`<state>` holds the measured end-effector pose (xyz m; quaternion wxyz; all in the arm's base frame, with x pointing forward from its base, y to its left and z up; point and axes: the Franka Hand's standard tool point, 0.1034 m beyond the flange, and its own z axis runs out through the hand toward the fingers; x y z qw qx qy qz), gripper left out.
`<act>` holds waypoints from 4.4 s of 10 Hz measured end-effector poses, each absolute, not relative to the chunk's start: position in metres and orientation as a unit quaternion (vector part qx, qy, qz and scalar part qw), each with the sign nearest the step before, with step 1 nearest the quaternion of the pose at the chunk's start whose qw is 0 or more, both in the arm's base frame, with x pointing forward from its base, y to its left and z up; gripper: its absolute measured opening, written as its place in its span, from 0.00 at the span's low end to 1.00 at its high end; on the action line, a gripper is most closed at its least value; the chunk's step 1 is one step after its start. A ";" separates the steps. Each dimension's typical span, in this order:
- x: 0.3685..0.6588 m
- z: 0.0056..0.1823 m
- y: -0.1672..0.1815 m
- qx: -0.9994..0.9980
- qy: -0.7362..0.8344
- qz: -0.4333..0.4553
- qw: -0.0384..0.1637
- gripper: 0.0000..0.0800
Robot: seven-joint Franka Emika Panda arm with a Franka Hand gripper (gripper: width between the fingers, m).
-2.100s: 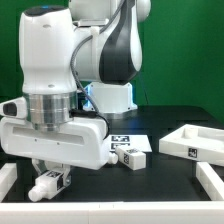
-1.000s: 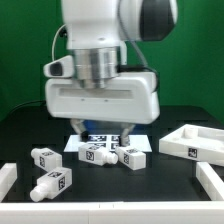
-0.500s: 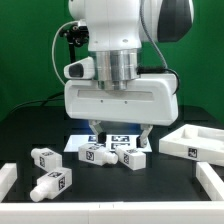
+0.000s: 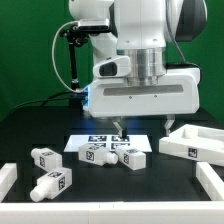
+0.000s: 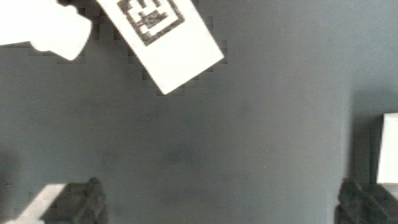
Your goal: Assemble one leg
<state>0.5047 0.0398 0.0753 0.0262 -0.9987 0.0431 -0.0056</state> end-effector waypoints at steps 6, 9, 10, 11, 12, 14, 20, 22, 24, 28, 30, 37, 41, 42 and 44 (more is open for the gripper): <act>0.475 0.035 0.037 -0.999 0.031 -0.005 0.007 0.81; 0.469 0.021 0.033 -0.999 0.033 -0.013 0.001 0.81; 0.469 0.021 0.033 -0.999 0.033 -0.013 0.001 0.81; 0.469 0.021 0.033 -0.999 0.032 -0.013 0.000 0.81; 0.467 0.017 0.033 -1.000 0.027 -0.015 -0.001 0.81; 0.464 0.012 0.035 -1.000 0.025 -0.016 -0.003 0.81; 0.464 0.012 0.035 -1.000 0.025 -0.017 -0.003 0.36; 0.464 0.013 0.027 -0.999 0.047 -0.017 -0.002 0.36; 0.446 0.027 0.016 -0.998 0.061 -0.009 0.000 0.36; 0.409 0.025 0.027 -0.998 0.060 -0.009 -0.001 0.36; 0.405 0.015 0.029 -0.998 0.056 0.000 -0.004 0.36; 0.404 0.020 0.041 -0.998 0.054 0.019 0.002 0.78; 0.398 0.052 0.114 -0.990 0.134 0.028 0.015 0.81; 0.399 0.052 0.118 -0.990 0.135 0.029 0.015 0.81; 0.399 0.052 0.116 -0.990 0.136 0.029 0.015 0.81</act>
Offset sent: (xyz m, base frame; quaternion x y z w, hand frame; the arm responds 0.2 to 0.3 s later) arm -0.0336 -0.0022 -0.0273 -0.0507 -0.0270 -0.0606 0.9965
